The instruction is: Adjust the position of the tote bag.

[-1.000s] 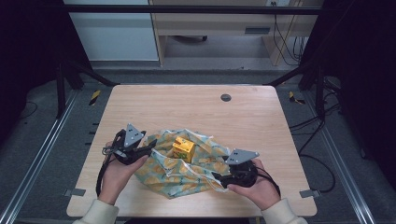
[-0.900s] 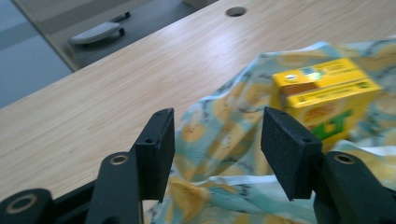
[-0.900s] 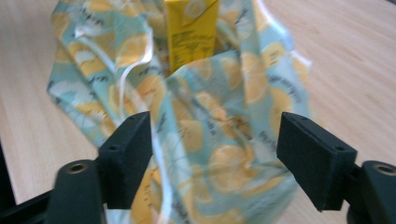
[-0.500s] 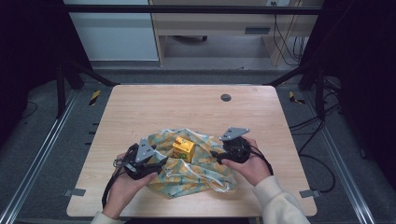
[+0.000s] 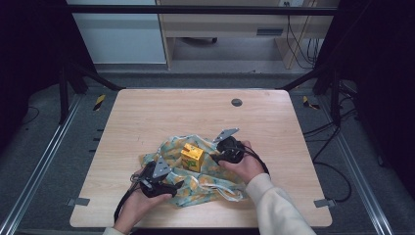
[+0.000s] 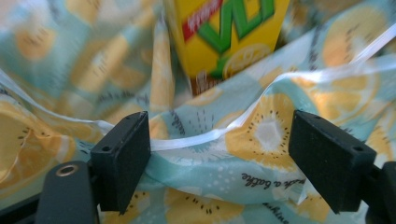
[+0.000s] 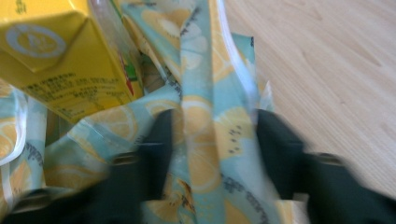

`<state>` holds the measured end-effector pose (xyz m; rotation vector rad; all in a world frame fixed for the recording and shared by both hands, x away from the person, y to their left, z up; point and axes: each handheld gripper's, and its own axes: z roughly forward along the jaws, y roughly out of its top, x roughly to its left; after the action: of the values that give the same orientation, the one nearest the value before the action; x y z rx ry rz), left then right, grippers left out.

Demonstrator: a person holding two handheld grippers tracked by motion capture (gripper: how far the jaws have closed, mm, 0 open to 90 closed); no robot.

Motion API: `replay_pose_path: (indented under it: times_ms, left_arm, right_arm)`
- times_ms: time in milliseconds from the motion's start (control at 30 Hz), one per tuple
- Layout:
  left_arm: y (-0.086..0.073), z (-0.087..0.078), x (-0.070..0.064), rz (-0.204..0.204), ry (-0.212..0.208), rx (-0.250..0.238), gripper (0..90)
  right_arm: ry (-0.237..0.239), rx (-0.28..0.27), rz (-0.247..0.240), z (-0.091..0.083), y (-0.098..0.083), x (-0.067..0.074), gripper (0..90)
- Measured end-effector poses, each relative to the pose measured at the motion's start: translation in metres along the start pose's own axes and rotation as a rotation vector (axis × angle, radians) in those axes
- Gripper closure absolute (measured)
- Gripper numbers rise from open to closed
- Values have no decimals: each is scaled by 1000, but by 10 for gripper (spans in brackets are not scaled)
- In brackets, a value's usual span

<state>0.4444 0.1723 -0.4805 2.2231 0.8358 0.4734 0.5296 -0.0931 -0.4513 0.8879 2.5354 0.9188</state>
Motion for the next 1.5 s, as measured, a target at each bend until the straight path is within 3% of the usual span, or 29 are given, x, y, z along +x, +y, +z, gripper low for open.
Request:
replay_pose_path:
  times_ms: [100, 200, 367, 467, 667, 800, 967, 1033, 1167, 1267, 1500]
  left_arm:
    - [-5, 3, 1, -16, 17, 13, 202]
    - [-6, -2, 4, -25, 40, -15, 199]
    - [-5, -10, 11, -39, 80, -73, 175]
    - [-8, -5, 16, -54, 75, -46, 147]
    - [-14, 6, 17, -84, 62, 9, 144]
    - [-15, 9, 17, -99, 35, 30, 268]
    - [-17, 10, 18, -124, 34, 40, 442]
    - [-17, 9, 18, -131, 48, 37, 556]
    - [-17, 8, 18, -109, 44, 39, 756]
    - [-16, 6, 18, -85, 33, 48, 889]
    - [-19, -17, 19, 5, 46, 103, 900]
  right_arm:
    - [-2, 8, -3, 1, 0, -2, 794]
    - [-3, -4, 6, 0, 0, -6, 880]
    - [15, -8, 19, 2, -2, -9, 898]
    - [23, -12, 5, 2, -3, -8, 895]
    - [17, -20, 21, 3, -3, -12, 884]
    - [18, -20, 37, 6, -4, -17, 895]
    - [19, -24, 40, 9, -4, -19, 900]
    - [10, -26, 37, 8, -3, -20, 900]
    - [10, -37, 60, 10, -3, -24, 900]
    - [13, -48, 106, 15, -4, -31, 900]
    - [-22, -67, 226, 26, -10, -54, 900]
